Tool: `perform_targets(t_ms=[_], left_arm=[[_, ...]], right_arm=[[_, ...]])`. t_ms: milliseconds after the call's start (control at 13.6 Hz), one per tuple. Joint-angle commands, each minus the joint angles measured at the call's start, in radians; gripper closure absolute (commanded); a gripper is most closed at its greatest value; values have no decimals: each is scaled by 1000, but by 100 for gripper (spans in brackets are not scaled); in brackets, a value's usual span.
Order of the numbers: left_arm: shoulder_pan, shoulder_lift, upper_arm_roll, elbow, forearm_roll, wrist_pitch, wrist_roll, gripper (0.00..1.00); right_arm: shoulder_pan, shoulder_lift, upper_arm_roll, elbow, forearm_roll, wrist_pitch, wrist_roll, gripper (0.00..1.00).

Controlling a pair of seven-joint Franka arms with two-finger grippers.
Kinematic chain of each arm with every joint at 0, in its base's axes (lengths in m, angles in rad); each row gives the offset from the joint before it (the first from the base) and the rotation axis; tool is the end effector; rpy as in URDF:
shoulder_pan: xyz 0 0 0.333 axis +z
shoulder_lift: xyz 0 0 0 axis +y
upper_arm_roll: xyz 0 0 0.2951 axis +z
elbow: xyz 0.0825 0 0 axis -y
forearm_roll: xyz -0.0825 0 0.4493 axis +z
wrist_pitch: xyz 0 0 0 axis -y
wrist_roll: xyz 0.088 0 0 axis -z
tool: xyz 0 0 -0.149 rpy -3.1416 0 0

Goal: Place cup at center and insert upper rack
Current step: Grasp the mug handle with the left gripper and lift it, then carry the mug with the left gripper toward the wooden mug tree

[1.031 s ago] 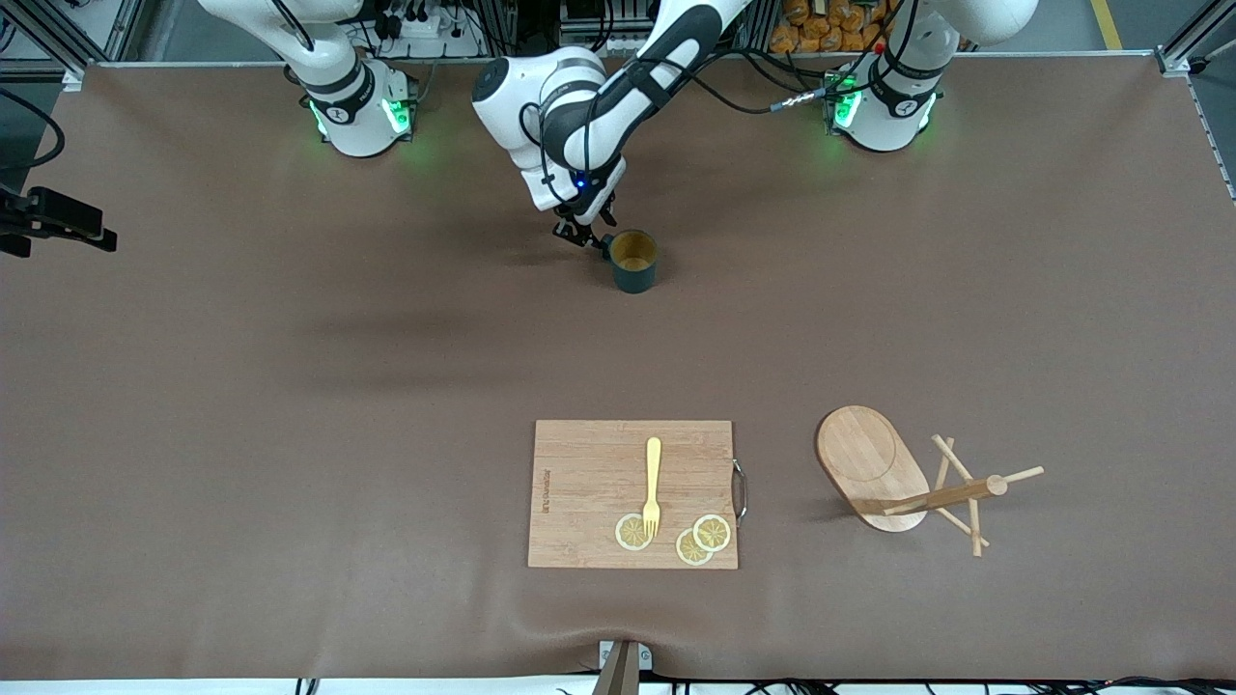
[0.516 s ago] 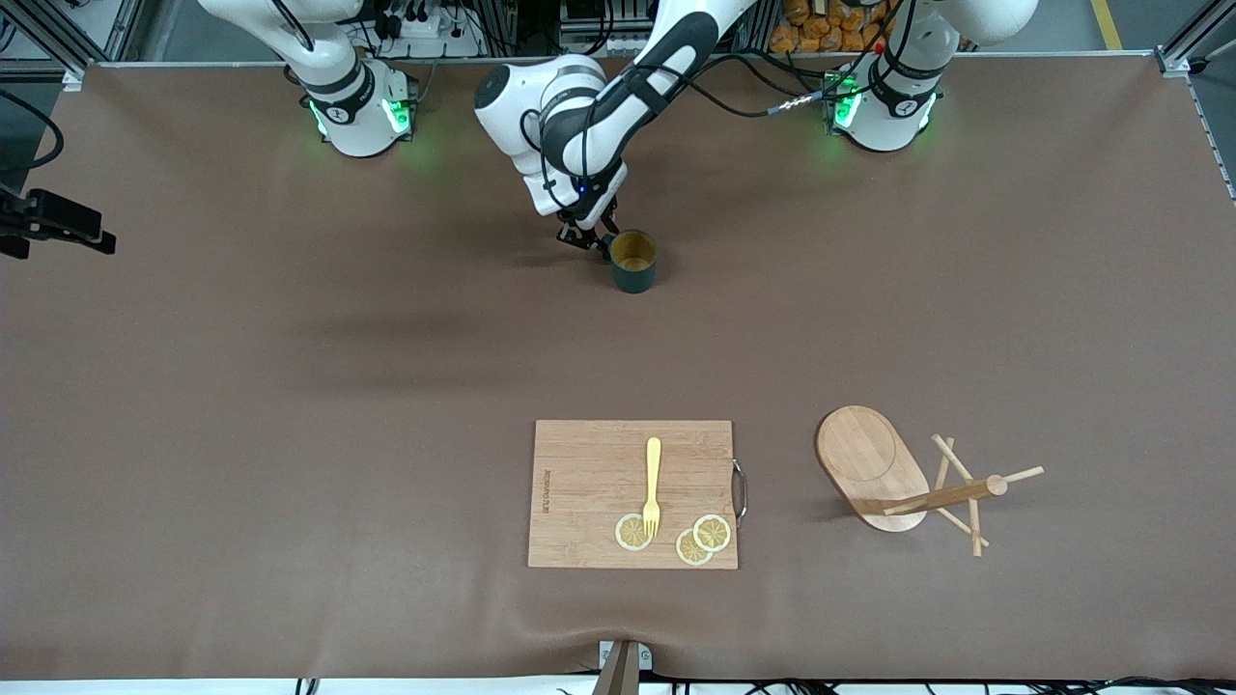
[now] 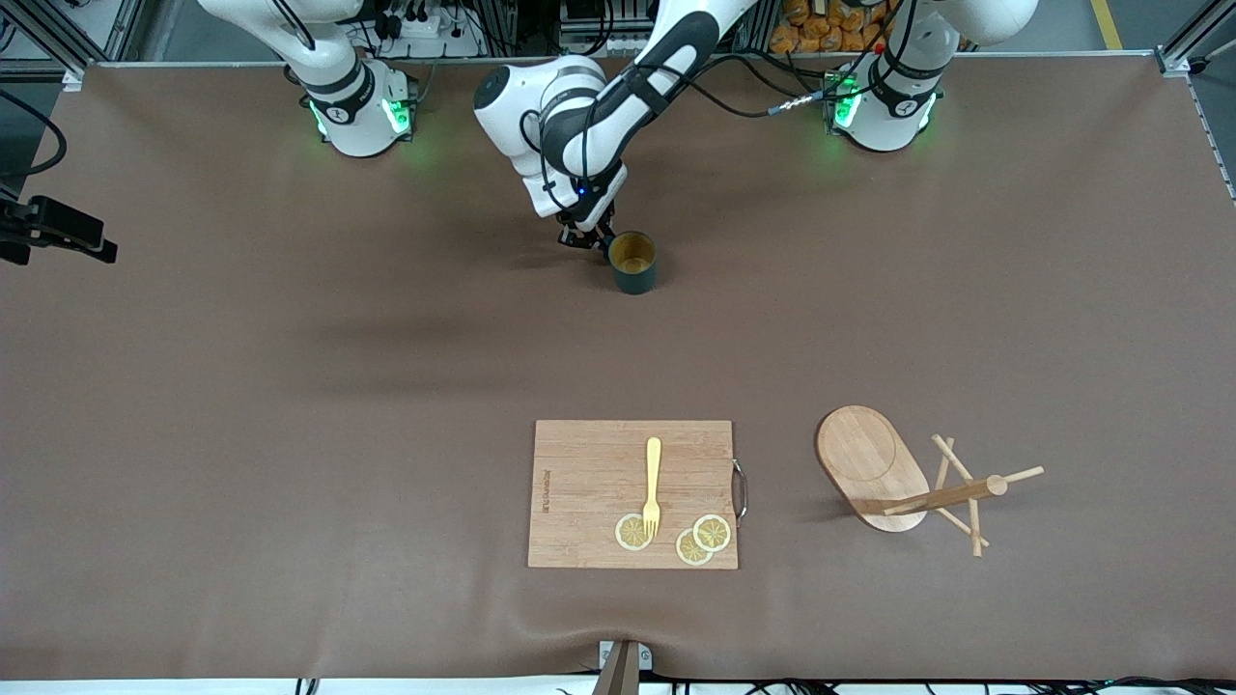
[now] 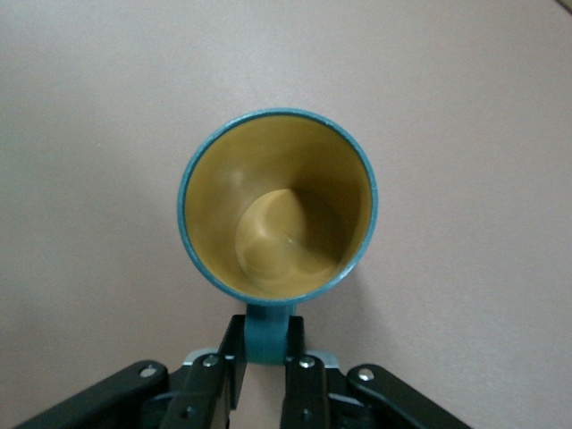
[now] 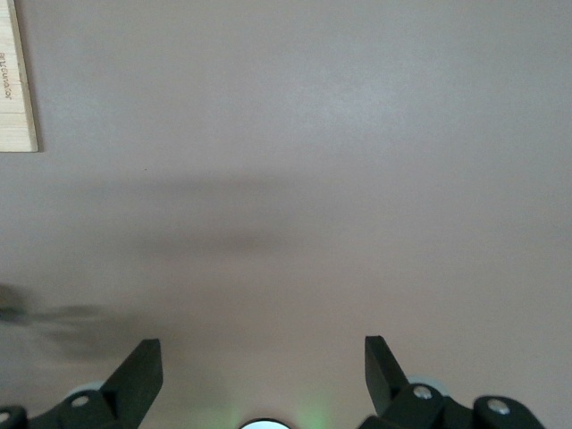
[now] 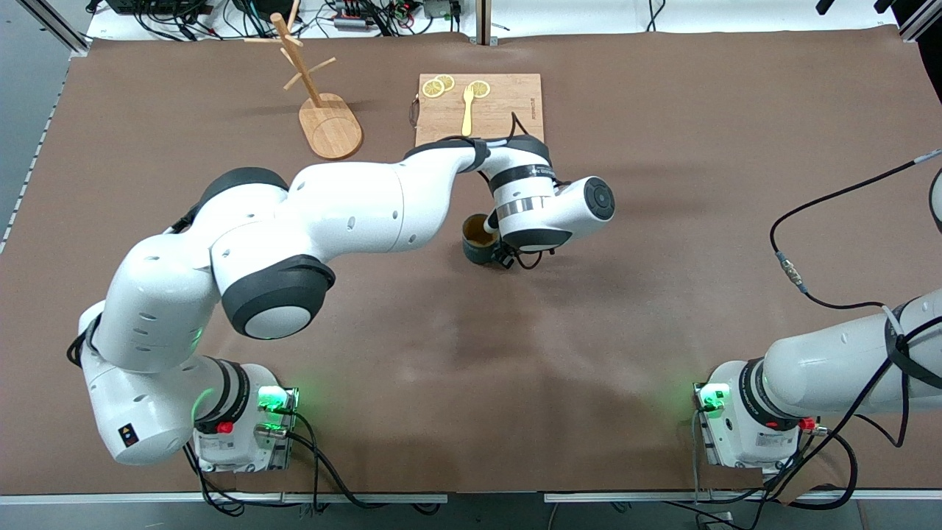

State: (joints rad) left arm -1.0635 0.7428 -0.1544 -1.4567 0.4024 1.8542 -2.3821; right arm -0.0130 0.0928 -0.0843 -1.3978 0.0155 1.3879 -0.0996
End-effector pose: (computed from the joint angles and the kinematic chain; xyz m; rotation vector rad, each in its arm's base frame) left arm 0.2965 -0.6472 0.1352 -2.4891 -1.3727 -0.4639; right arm 0.6204 -0.0559 0.5804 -3.1200 -0.0067 0.1579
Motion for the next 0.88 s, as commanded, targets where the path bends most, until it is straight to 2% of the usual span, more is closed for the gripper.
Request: perform_targets(t_ms=[0,295,516,810], left_arm=[[11,-52,4,10,24,-3,-3,100],[103,-193,-2,10,-20,-9,101,100],[206,-298,-2,10,-140,-9,262,100],[350,-381,-1,10,-288,-9,492,100]], right_arm=[[8,-21,3,-9,1,-1,20,0],[13,-16,3,-9,1,-6,20,0],[16,-15,1,-7,1,-1,21,0],[13,-15,0,-1,1,-4,21,0]])
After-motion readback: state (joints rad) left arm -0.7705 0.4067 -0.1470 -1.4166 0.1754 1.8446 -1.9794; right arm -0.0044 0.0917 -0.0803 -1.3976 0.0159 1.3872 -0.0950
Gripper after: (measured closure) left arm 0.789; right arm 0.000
